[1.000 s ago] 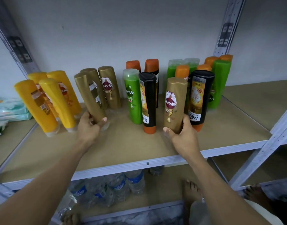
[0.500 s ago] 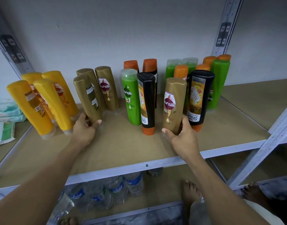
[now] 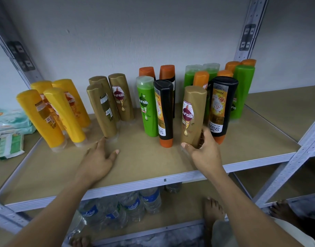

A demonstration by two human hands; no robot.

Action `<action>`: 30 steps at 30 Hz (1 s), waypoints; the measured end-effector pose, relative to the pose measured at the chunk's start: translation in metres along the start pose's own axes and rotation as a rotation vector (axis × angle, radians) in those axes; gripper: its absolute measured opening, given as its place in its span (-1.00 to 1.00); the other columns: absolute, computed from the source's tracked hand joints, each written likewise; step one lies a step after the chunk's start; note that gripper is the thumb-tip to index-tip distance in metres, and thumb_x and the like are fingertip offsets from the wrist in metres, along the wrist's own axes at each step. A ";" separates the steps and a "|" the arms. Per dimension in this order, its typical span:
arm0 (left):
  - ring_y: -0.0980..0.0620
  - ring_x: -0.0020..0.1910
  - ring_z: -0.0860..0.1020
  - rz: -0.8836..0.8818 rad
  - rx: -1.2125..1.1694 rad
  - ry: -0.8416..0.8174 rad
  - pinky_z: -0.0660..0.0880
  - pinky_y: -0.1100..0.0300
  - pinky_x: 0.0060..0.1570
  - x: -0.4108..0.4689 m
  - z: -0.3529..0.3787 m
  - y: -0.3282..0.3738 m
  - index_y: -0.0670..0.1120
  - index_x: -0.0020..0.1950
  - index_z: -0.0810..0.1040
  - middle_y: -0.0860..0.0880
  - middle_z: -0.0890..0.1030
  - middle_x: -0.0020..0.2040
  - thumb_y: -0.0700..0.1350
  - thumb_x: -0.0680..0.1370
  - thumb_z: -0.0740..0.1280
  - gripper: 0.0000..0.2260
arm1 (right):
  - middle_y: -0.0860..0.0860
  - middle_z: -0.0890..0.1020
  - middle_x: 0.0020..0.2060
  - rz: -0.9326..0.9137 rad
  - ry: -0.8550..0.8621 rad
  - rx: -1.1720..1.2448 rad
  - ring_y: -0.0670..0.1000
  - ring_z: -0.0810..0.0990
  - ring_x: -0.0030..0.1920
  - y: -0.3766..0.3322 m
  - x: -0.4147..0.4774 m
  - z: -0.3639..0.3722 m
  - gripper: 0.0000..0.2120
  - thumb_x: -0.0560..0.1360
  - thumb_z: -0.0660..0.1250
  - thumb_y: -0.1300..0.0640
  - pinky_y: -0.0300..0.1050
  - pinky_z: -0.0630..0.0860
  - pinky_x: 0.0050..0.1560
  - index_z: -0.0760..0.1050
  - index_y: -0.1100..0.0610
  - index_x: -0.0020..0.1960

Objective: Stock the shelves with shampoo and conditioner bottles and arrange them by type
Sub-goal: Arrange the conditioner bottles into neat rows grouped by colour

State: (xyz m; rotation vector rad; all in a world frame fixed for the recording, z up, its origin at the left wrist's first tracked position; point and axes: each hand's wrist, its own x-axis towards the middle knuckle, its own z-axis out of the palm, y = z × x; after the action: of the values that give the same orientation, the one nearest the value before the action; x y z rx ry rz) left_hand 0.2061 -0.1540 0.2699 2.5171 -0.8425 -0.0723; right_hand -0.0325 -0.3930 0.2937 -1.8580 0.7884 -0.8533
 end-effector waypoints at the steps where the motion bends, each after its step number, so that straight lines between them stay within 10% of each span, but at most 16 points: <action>1: -0.18 0.42 0.41 0.011 0.046 -0.018 0.36 -0.09 0.41 -0.003 -0.001 -0.002 -0.06 0.57 0.24 -0.13 0.40 0.50 0.33 0.58 0.17 -0.31 | -0.23 0.59 0.08 -0.004 0.009 0.010 -0.14 0.59 0.08 -0.002 -0.004 0.000 -0.40 0.43 0.57 0.09 -0.15 0.55 0.15 0.36 -0.10 0.35; 7: -0.02 0.61 0.12 0.109 0.157 -0.112 0.06 0.03 0.58 -0.016 -0.010 -0.013 -0.06 0.61 0.23 -0.06 0.19 0.63 0.29 0.61 0.08 -0.34 | -0.26 0.63 0.01 -0.043 0.057 0.073 -0.31 0.61 -0.02 -0.021 -0.040 0.007 -0.45 0.36 0.61 -0.01 -0.34 0.56 -0.07 0.40 -0.16 0.23; 30: 0.02 0.62 0.04 0.116 0.133 -0.093 -0.05 0.03 0.58 -0.019 -0.015 -0.020 0.06 0.61 0.19 0.01 0.11 0.64 0.27 0.65 0.03 -0.43 | 0.10 0.68 0.06 -0.152 -0.083 -0.197 0.16 0.65 0.07 -0.064 0.042 0.202 -0.49 0.38 0.60 0.04 -0.08 0.55 -0.02 0.39 0.15 0.15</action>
State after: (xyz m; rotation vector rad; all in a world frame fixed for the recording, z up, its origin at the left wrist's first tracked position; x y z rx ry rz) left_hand 0.2049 -0.1229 0.2716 2.5980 -1.0615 -0.0988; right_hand 0.1657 -0.3078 0.2928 -2.1355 0.7066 -0.8106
